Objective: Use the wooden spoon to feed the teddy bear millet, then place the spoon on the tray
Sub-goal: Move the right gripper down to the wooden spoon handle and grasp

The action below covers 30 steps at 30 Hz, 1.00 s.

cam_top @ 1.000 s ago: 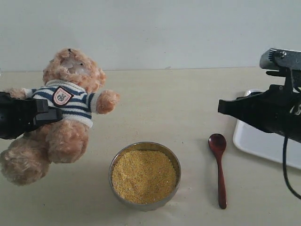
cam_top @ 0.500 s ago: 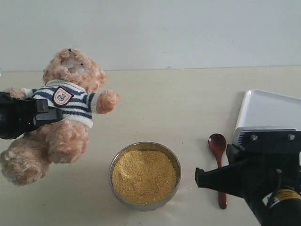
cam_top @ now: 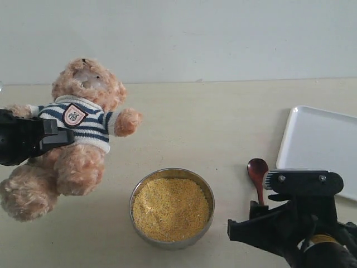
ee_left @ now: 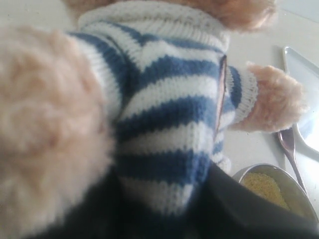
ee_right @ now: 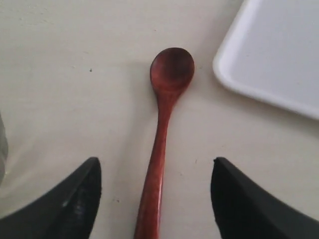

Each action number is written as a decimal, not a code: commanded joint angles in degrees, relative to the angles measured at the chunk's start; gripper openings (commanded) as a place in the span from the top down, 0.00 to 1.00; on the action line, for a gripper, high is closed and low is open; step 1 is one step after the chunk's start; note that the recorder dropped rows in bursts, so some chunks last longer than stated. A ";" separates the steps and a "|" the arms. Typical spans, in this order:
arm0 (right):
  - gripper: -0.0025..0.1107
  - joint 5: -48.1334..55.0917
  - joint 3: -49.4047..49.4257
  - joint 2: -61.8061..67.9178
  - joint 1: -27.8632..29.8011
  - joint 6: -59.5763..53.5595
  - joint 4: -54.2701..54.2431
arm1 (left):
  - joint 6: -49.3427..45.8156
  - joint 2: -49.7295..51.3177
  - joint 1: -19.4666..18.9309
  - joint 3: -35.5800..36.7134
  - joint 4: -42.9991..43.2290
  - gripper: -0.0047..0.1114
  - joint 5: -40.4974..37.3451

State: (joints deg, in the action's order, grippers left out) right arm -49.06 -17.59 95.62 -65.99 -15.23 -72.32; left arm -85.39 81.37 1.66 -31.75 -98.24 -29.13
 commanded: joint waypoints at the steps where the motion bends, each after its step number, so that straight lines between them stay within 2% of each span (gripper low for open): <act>1: 0.46 8.07 -2.03 0.00 6.87 -0.38 2.76 | -0.34 -0.57 0.26 0.11 0.11 0.92 -1.43; 5: 0.46 13.31 -4.55 0.00 13.24 -1.35 10.17 | -0.34 -0.57 0.26 0.11 0.11 0.92 -2.18; 7: 0.46 16.01 -6.92 0.00 15.75 -5.57 10.98 | -0.34 -0.57 0.26 0.11 0.22 0.92 -2.33; 12: 0.47 14.66 -7.23 1.88 15.75 -8.86 10.86 | -0.34 -0.57 0.26 0.11 0.34 0.92 -2.57; 18: 0.47 16.48 -7.23 6.90 15.75 -8.75 11.07 | -0.34 1.07 0.26 0.11 0.34 0.92 -4.01; 28: 0.47 18.83 -7.23 7.12 15.75 -7.16 11.07 | -1.69 1.31 0.26 0.11 0.34 0.92 -4.01; 30: 0.54 18.83 -7.23 7.12 15.75 -6.53 11.07 | -1.69 1.31 0.26 0.11 0.34 0.92 -4.13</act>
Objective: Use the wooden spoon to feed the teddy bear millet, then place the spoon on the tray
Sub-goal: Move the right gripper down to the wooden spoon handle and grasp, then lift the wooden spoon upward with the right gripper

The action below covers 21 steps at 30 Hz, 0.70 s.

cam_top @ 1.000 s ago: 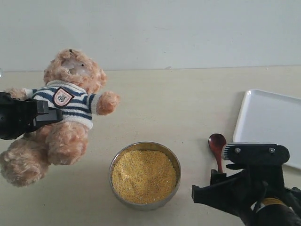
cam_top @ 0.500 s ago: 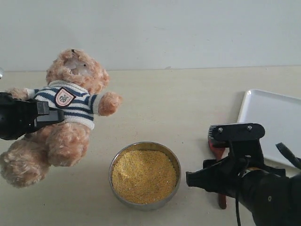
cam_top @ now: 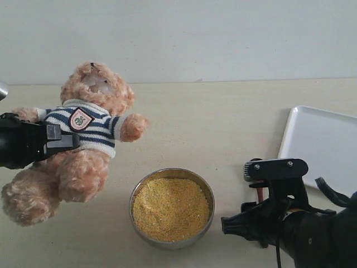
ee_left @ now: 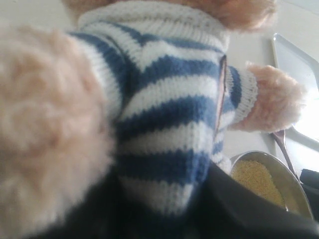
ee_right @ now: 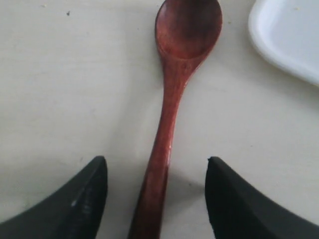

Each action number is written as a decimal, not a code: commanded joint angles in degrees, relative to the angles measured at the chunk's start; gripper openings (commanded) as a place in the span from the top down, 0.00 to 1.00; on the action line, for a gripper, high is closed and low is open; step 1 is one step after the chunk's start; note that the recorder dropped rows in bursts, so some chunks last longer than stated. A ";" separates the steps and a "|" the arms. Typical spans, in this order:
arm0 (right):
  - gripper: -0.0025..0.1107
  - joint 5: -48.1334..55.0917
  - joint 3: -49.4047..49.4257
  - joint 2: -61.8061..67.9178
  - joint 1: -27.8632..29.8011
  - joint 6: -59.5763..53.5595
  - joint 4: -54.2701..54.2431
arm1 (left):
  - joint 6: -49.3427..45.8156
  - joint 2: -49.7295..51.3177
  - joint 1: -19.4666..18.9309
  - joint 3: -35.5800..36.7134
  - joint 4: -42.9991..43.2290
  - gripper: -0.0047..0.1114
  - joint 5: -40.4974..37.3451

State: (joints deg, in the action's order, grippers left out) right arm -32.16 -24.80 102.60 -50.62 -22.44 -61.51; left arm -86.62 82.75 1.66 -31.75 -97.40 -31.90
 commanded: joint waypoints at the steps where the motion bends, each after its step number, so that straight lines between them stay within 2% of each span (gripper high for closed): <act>1: 0.62 2.05 -0.03 0.13 0.39 1.25 0.26 | -0.46 -0.07 0.26 0.11 -0.49 0.92 -1.35; 2: 0.67 2.30 -0.03 0.13 0.39 1.55 0.26 | -0.46 -0.07 0.26 0.11 -0.49 0.92 -1.35; 3: 0.80 2.85 -0.03 0.13 0.39 2.00 0.26 | -0.46 -0.07 0.26 0.11 -0.49 0.92 -1.35; 5: 0.94 3.44 -0.03 0.13 0.39 1.98 0.12 | -0.46 -0.07 0.26 0.11 -0.49 0.92 -1.35; 6: 0.97 3.44 0.07 0.13 0.39 2.47 0.12 | -0.46 -0.07 0.26 0.11 -0.49 0.92 -1.35; 13: 0.98 2.08 0.07 -4.78 0.39 -2.76 -0.51 | -0.59 -0.07 0.26 0.11 -0.45 0.92 -1.35; 18: 0.98 3.36 0.07 -14.51 0.39 -12.18 -0.63 | -0.86 -0.07 0.26 0.11 -0.45 0.92 -1.35; 21: 0.98 7.58 0.07 -20.91 0.39 -20.84 -1.02 | -0.86 -0.07 0.26 0.11 -0.45 0.92 -1.35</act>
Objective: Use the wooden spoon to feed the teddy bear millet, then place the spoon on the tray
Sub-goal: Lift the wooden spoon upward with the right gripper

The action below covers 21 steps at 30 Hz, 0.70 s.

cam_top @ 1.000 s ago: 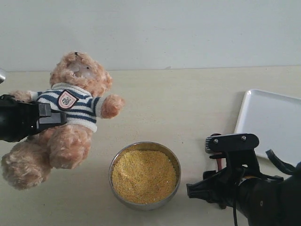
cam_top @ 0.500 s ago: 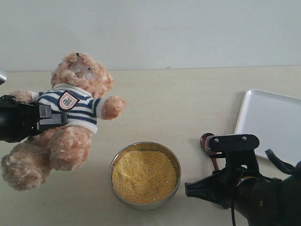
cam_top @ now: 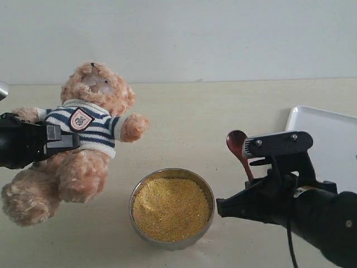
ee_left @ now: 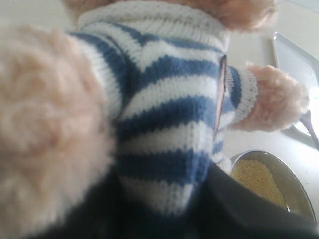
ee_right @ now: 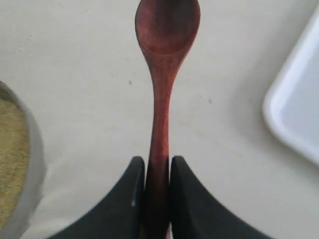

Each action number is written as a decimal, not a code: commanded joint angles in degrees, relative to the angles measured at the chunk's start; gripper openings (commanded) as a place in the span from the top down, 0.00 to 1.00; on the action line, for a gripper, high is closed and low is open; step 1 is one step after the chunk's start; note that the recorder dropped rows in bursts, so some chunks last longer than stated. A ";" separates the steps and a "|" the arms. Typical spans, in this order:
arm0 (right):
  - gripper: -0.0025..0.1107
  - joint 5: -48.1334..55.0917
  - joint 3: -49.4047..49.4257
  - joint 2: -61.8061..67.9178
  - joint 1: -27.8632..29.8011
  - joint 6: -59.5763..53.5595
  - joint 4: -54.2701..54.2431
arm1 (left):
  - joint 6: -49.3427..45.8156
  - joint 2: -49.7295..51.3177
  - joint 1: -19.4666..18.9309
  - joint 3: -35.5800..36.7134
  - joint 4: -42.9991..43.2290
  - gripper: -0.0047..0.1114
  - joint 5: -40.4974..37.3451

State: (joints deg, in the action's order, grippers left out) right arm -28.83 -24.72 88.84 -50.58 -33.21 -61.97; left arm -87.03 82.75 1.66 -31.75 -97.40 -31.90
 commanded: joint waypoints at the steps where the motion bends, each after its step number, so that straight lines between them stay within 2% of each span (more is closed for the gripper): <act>1: 0.98 6.55 -0.01 -8.85 0.35 -12.69 -0.80 | -0.45 -0.07 0.26 0.11 -0.45 0.92 -1.35; 6: 0.98 14.12 -2.35 -17.51 0.35 -30.89 -8.62 | -0.45 -0.07 0.26 0.11 -0.45 0.92 -1.35; 11: 0.98 11.64 -9.22 -18.41 0.35 -59.72 -22.20 | -0.45 -0.07 0.26 0.11 -0.45 0.92 -1.35; 13: 0.98 4.56 -11.98 -17.24 0.35 -75.98 -24.38 | -0.45 -0.07 0.26 0.11 -0.45 0.92 -1.35; 15: 0.98 -5.06 -14.37 -16.25 0.35 -86.64 -24.38 | -0.45 -0.07 0.26 0.11 -0.45 0.92 -1.35; 18: 0.98 -19.37 -17.48 -16.13 0.35 -88.50 -23.02 | -0.45 -0.07 0.26 0.11 -0.45 0.92 -1.35; 21: 0.98 -24.54 -19.41 -16.65 0.35 -88.50 -23.02 | -0.45 -0.07 0.26 0.11 -0.45 0.92 -1.35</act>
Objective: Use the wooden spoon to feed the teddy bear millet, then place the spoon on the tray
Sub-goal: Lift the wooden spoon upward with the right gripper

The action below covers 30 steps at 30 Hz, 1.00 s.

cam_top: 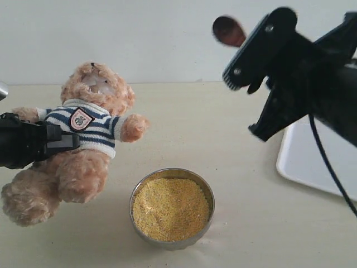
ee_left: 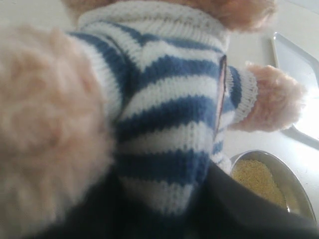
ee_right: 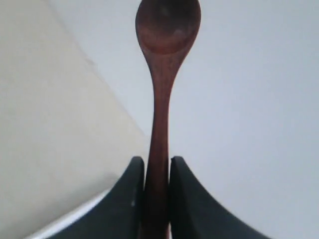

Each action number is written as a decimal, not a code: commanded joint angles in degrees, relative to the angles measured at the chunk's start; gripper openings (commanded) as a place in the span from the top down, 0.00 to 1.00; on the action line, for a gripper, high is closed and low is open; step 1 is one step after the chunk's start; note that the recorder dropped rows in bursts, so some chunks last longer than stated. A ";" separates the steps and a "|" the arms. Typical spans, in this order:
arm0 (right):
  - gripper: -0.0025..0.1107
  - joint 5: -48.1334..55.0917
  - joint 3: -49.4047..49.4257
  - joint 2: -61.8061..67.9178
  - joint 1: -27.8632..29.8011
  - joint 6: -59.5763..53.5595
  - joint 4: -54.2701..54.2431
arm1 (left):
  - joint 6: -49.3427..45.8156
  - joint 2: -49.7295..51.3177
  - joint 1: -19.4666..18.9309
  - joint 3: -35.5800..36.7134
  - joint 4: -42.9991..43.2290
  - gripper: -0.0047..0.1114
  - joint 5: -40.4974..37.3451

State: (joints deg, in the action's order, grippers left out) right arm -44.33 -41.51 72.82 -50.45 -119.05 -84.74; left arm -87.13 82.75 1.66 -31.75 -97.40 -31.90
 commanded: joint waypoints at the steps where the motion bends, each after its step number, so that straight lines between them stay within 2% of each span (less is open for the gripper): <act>1: 0.98 -8.83 -2.61 -0.73 0.21 -2.66 0.12 | -0.35 -0.07 0.26 0.11 -0.45 0.92 -1.35; 3: 0.98 -7.83 -2.61 -0.73 0.53 -2.66 0.35 | -0.35 -0.07 0.26 0.11 -0.19 0.92 -1.35; 6: 0.98 -7.57 -2.61 -0.18 4.05 -2.66 0.66 | -0.35 -0.07 0.26 0.11 -0.06 0.92 -1.35; 10: 0.98 -6.61 -3.96 0.12 15.96 -0.97 -9.52 | -0.35 -0.07 0.26 0.11 -0.06 0.92 -1.35; 12: 0.98 -0.34 -4.24 -0.17 22.20 -0.97 -14.67 | -0.35 -0.07 0.26 0.11 -0.06 0.92 -1.35; 14: 0.98 9.53 -4.24 -0.67 28.72 2.01 -15.21 | -0.35 -0.07 0.26 0.11 -0.06 0.92 -1.35; 20: 0.98 38.73 -4.14 -0.77 43.55 34.61 -15.21 | -0.35 -0.07 0.26 0.11 -0.06 0.92 -1.35; 22: 0.98 47.07 -4.14 -0.66 46.83 40.62 -15.21 | -0.35 -0.07 0.26 0.11 -0.06 0.92 -1.35; 24: 0.98 50.13 -4.14 -0.66 48.55 45.17 -15.21 | -0.35 -0.07 0.26 0.11 -0.06 0.92 -1.35; 30: 0.98 53.87 -4.14 -0.76 52.11 77.92 -15.21 | -0.35 -0.07 0.26 0.11 -0.06 0.92 -1.35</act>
State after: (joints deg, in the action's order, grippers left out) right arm 7.48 -45.29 72.53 0.67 -55.82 -100.68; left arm -87.17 82.75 1.66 -31.75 -97.18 -31.90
